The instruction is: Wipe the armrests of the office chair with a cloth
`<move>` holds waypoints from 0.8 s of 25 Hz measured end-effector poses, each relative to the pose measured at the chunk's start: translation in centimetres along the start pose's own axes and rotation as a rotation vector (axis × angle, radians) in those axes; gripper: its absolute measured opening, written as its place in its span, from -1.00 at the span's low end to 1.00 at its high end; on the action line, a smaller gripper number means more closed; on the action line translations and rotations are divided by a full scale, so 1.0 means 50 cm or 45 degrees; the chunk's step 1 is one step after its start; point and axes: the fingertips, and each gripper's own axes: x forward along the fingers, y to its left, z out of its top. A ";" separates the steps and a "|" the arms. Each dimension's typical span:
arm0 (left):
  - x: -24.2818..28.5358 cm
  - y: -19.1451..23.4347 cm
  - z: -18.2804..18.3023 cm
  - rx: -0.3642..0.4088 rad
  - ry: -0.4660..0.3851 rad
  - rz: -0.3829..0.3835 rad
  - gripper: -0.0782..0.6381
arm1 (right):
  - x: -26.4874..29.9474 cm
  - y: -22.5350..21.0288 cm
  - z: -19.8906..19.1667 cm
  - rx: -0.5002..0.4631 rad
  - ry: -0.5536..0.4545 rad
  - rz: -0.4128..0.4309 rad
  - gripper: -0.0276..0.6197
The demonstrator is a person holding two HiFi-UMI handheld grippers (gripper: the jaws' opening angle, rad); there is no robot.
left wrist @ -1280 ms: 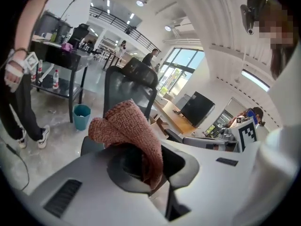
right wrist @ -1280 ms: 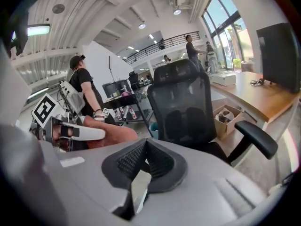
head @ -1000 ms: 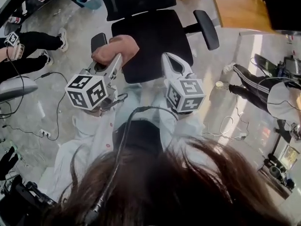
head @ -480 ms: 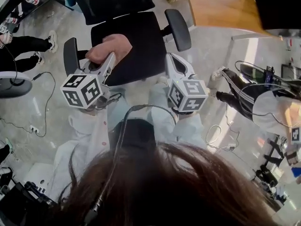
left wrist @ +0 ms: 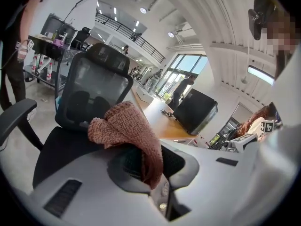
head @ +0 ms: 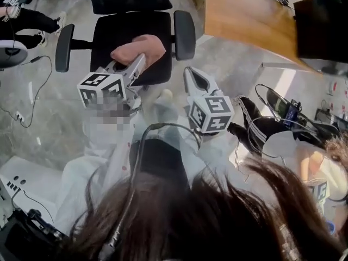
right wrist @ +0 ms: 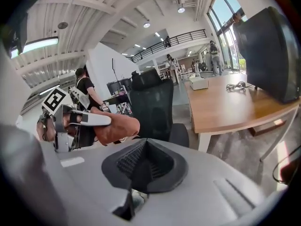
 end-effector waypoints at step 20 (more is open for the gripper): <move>0.456 0.046 0.048 -0.081 0.217 -0.032 -0.66 | 0.069 -0.104 -0.075 0.111 0.156 -0.074 -0.91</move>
